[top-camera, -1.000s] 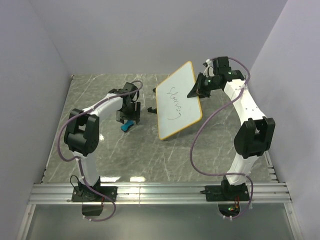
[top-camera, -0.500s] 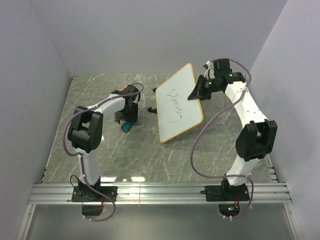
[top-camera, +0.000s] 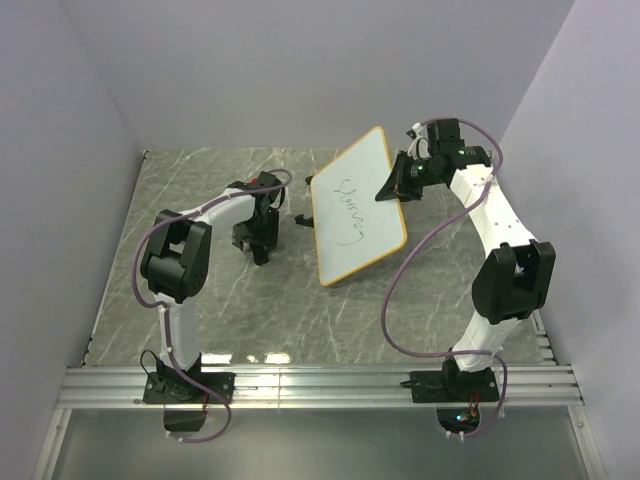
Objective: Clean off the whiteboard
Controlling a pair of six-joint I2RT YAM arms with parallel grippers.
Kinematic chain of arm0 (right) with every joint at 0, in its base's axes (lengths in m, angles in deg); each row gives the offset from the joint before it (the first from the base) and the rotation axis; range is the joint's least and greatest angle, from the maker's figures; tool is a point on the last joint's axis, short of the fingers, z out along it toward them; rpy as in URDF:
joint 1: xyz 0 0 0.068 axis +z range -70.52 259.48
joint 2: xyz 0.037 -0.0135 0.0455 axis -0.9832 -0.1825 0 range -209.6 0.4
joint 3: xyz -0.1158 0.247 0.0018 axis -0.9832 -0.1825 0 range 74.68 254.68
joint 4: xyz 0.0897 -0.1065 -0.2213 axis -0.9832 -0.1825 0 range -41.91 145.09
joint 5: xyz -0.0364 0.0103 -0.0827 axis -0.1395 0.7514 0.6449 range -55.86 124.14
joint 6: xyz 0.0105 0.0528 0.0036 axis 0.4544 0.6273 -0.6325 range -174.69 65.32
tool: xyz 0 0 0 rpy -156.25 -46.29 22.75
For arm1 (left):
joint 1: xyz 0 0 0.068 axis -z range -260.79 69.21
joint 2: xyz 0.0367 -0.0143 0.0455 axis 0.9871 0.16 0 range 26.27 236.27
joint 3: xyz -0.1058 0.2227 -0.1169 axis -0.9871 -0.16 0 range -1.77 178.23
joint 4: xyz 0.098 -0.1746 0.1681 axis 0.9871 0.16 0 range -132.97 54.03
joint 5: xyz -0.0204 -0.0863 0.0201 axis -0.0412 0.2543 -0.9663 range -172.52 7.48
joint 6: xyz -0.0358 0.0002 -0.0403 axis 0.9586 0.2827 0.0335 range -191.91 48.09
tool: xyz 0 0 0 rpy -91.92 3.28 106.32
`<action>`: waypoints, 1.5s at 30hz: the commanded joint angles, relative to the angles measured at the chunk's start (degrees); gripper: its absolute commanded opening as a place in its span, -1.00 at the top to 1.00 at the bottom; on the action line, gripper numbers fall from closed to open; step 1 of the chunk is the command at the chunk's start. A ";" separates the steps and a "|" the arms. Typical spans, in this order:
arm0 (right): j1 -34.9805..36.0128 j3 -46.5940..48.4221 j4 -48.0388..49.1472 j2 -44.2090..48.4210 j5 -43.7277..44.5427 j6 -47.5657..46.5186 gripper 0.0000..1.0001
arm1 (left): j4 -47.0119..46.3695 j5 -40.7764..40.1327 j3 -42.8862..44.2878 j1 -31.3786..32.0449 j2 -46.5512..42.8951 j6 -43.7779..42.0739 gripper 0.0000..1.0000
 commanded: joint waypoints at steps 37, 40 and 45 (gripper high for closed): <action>-0.17 -8.55 1.04 8.51 1.12 -1.60 1.00 | -11.82 24.41 -19.88 -13.98 -23.04 13.67 -0.33; -0.17 -9.43 1.40 8.77 0.59 -1.60 1.00 | -8.30 15.46 -12.95 -10.21 -22.18 14.19 -0.29; -0.08 -9.87 1.40 9.57 0.59 -1.86 1.00 | -5.49 8.51 -4.15 -8.17 -16.82 19.27 -0.28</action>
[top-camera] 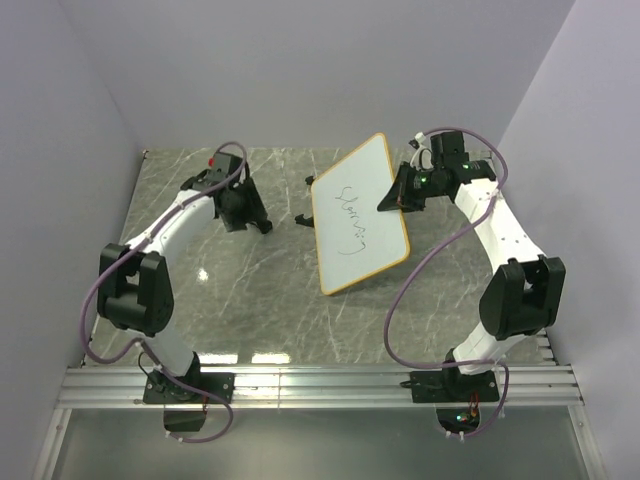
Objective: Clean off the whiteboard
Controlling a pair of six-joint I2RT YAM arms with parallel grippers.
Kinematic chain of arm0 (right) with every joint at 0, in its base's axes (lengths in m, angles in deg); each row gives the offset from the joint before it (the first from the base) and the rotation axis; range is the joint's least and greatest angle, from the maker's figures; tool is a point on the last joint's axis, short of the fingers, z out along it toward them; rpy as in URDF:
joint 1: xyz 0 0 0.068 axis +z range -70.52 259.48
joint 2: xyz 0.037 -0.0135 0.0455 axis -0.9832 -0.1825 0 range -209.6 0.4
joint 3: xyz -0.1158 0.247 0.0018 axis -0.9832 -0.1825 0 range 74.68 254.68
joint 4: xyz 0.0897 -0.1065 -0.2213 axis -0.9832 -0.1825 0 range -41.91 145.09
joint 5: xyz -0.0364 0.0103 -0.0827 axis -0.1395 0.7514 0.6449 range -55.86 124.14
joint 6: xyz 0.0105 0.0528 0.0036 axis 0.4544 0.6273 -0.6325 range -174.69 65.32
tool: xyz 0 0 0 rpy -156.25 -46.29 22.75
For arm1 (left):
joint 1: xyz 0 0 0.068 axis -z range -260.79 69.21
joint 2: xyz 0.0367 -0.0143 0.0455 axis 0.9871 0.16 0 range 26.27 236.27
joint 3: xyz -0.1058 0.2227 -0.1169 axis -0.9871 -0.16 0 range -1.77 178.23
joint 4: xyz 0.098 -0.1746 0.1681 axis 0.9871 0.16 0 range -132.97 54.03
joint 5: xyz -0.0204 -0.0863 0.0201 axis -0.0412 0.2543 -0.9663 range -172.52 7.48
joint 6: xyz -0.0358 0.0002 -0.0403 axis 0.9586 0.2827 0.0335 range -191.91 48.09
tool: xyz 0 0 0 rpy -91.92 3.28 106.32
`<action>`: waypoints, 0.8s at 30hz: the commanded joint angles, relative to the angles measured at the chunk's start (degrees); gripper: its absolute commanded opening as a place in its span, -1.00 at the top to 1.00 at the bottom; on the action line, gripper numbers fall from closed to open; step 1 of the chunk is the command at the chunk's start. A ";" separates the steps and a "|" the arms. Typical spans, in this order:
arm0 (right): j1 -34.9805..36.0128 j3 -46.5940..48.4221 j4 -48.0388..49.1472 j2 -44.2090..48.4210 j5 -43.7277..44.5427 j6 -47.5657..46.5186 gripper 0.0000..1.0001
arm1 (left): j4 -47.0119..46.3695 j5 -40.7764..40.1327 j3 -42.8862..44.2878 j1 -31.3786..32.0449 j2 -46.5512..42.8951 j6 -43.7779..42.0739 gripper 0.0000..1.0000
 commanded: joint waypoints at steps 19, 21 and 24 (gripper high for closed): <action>-0.08 -7.77 -0.49 6.79 0.28 -1.36 1.00 | 23.16 -20.96 41.23 5.40 37.27 10.58 -0.31; -0.08 -7.42 -0.49 6.18 0.55 -1.45 1.00 | 22.56 -19.74 39.14 5.40 37.11 10.50 -0.16; -0.08 -6.72 -0.67 5.30 0.98 -2.15 1.00 | 17.57 -15.18 32.02 5.32 33.43 9.27 0.33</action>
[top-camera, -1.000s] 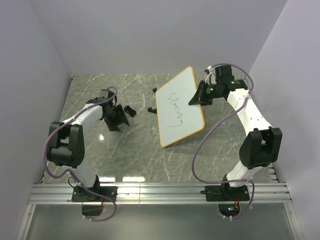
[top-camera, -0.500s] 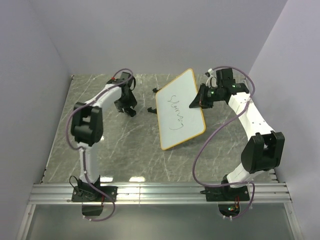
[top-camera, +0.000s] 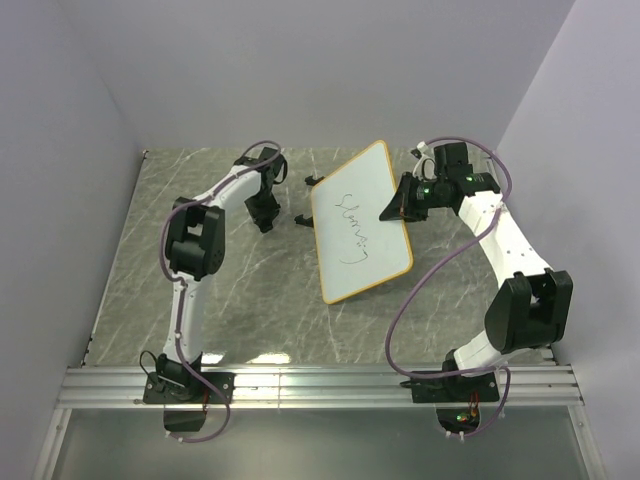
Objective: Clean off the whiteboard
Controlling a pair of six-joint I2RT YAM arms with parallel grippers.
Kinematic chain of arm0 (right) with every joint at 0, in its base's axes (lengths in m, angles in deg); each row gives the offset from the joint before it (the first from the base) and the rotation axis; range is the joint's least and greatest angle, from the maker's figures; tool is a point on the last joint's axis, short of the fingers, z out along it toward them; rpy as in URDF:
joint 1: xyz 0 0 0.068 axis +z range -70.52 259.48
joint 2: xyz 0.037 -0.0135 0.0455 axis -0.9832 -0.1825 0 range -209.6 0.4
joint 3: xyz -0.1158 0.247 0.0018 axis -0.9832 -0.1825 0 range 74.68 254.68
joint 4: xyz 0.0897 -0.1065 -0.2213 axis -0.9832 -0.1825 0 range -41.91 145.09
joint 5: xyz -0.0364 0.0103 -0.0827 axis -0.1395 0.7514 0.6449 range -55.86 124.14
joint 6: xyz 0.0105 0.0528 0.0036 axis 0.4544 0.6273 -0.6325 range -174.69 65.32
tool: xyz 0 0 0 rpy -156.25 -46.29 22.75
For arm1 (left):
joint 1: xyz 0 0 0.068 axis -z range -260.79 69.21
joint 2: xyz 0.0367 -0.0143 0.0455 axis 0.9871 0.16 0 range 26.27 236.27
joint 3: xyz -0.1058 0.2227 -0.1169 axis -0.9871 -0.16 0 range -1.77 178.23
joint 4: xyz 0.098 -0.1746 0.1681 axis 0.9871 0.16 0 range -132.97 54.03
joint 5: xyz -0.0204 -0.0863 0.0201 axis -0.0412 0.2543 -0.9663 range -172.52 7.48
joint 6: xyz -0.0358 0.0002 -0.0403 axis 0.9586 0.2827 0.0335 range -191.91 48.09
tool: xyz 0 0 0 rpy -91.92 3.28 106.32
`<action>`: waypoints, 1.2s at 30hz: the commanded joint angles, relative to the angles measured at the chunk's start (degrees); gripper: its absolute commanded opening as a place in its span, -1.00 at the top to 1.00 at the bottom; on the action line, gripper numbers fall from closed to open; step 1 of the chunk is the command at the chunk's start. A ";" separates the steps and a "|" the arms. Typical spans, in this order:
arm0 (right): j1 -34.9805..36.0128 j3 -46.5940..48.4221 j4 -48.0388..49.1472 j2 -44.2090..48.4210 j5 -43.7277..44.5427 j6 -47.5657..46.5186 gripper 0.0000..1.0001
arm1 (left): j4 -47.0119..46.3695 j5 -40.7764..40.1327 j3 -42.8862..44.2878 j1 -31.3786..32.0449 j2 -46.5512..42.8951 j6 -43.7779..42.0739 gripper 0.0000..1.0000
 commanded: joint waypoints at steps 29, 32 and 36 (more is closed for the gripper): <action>-0.08 0.61 -4.00 1.10 5.24 -2.13 1.00 | -46.23 52.14 -60.04 -16.47 -41.27 6.17 -0.99; 0.01 -0.44 -3.39 1.54 5.16 -1.96 1.00 | -36.45 44.48 -54.41 -16.47 -45.23 2.65 -0.98; -0.08 -1.76 -2.42 2.51 5.07 -1.70 1.00 | -24.42 37.19 -43.37 -15.60 -43.93 -1.48 -0.91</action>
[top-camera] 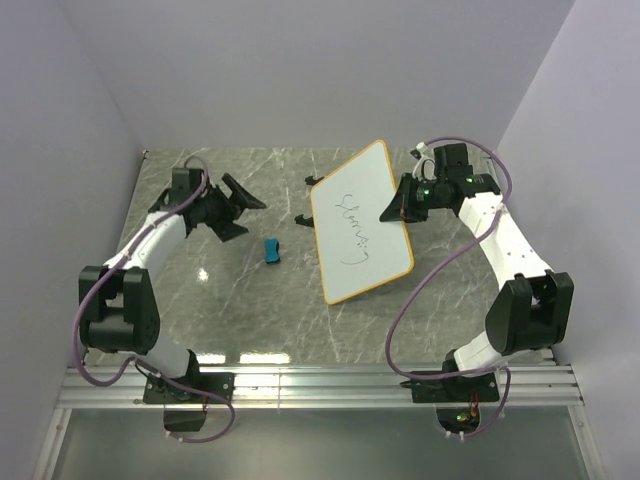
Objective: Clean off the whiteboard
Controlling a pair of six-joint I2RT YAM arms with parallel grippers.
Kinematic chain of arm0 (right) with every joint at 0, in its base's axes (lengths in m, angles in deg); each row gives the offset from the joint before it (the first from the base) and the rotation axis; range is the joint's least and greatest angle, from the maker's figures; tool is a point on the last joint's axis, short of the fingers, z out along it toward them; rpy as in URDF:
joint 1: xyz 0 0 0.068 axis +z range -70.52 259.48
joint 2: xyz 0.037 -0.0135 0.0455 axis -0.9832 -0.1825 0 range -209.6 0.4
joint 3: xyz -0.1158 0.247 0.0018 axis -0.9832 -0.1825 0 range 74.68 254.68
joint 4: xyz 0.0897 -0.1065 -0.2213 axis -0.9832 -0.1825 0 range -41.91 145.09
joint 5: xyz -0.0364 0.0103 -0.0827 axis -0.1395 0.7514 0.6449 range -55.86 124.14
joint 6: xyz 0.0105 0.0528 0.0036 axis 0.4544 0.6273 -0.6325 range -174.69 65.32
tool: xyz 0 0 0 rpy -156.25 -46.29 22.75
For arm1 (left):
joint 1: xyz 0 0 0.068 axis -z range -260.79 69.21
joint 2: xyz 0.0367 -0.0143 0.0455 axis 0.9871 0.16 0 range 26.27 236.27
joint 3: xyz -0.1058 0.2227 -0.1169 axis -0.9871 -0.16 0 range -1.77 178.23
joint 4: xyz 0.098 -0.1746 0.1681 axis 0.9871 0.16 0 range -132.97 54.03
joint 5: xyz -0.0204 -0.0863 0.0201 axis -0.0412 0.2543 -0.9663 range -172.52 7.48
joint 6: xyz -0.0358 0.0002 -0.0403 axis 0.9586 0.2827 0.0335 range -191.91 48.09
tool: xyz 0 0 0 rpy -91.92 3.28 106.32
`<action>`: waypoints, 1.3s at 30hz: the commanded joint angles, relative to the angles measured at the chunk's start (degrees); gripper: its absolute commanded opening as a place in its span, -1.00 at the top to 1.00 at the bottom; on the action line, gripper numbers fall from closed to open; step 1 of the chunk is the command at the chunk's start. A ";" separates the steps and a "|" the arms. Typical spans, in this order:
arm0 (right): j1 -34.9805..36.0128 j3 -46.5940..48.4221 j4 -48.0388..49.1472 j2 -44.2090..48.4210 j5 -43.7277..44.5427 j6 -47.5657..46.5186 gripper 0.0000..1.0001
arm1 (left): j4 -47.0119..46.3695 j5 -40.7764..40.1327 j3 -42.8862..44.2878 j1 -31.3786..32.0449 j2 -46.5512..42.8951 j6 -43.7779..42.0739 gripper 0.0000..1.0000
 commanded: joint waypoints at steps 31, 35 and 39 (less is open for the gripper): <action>-0.08 -4.40 -1.14 4.22 2.50 -1.00 1.00 | 24.23 -35.60 17.91 22.20 22.57 -19.68 -0.41; -0.08 -5.11 -1.05 4.66 2.68 -1.09 1.00 | 23.53 -35.42 18.17 22.20 23.46 -19.33 -0.06; 0.10 -5.46 -1.14 5.19 3.12 -1.35 1.00 | 23.70 -36.39 19.05 22.20 24.07 -19.50 0.00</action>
